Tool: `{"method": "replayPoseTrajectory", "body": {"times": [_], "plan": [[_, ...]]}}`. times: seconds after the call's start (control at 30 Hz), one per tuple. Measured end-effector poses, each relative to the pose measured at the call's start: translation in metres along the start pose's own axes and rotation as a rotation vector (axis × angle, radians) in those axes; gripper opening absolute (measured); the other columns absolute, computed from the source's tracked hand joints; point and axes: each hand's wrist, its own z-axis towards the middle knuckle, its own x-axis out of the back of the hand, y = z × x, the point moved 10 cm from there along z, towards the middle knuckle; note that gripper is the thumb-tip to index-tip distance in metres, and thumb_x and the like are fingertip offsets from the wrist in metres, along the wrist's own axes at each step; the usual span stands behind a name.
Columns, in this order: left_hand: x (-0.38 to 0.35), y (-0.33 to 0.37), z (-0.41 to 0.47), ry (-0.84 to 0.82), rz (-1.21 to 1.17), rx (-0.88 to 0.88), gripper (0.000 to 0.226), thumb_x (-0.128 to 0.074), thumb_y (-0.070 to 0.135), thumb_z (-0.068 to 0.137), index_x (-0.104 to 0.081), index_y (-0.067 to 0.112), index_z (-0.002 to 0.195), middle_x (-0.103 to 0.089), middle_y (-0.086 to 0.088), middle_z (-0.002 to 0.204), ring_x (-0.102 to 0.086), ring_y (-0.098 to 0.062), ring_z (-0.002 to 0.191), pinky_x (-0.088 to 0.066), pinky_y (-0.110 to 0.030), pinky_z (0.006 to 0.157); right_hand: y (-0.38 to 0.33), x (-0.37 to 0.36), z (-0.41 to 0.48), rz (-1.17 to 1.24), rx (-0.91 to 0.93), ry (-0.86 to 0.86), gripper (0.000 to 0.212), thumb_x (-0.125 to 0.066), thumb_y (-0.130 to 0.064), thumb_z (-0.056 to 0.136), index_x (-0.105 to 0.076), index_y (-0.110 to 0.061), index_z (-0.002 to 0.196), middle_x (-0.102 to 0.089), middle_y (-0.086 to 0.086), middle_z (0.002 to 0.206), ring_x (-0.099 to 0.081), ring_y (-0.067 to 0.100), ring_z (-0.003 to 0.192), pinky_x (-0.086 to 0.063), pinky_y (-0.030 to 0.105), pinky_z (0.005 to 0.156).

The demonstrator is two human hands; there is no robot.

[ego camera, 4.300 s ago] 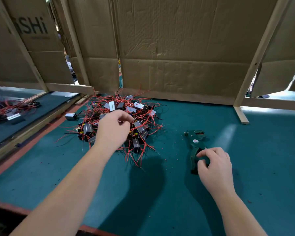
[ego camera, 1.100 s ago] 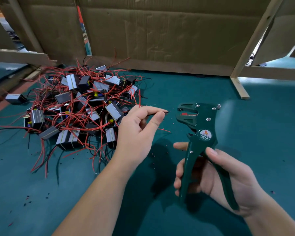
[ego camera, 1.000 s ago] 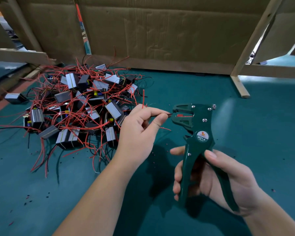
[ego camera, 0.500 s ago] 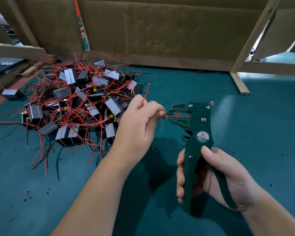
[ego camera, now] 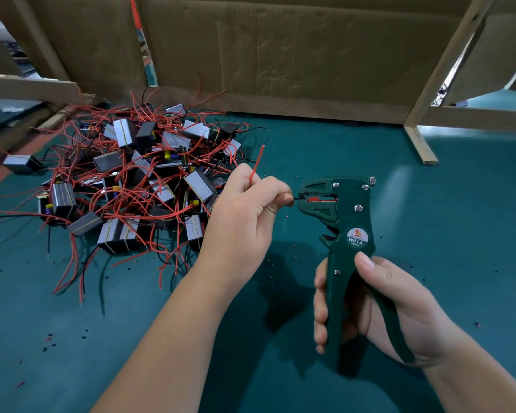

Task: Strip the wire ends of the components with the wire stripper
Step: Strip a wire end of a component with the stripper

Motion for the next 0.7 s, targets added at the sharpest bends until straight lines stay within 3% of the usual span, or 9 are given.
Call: {"method": "replayPoseTrajectory", "body": {"times": [0.23,0.37,0.7], "plan": [[-0.0001,0.0013,0.0002,0.013,-0.008,0.008,0.018,-0.052,0.008,0.093,-0.069,0.003,0.088,-0.044,-0.013,0.081,-0.040,-0.013,0.073,-0.033,-0.008,0.072,-0.0016,-0.0024,-0.0016,-0.001,0.003,-0.063,0.052,-0.079,-0.043,0.071,-0.064,-0.002,0.100,-0.060,0.029,0.083,-0.063,0.041,0.072,-0.050,0.055,0.072],[0.0005,0.0004,0.0001,0.017,-0.021,0.018,0.020,-0.051,0.009,0.094,-0.068,0.004,0.087,-0.045,-0.015,0.081,-0.040,-0.016,0.073,-0.034,-0.012,0.071,-0.0012,-0.0041,-0.0028,-0.001,0.000,-0.103,0.051,-0.076,-0.040,0.073,-0.063,-0.001,0.104,-0.060,0.029,0.086,-0.062,0.043,0.077,-0.045,0.057,0.077],[-0.0027,0.0022,-0.0014,0.014,-0.040,0.016,0.017,-0.052,0.005,0.093,-0.068,0.003,0.088,-0.045,-0.013,0.080,-0.041,-0.013,0.074,-0.034,-0.006,0.074,0.0040,0.0000,-0.0003,-0.006,-0.019,-0.058,0.052,-0.076,-0.045,0.076,-0.063,-0.001,0.099,-0.060,0.029,0.081,-0.063,0.041,0.072,-0.053,0.053,0.068]]}}
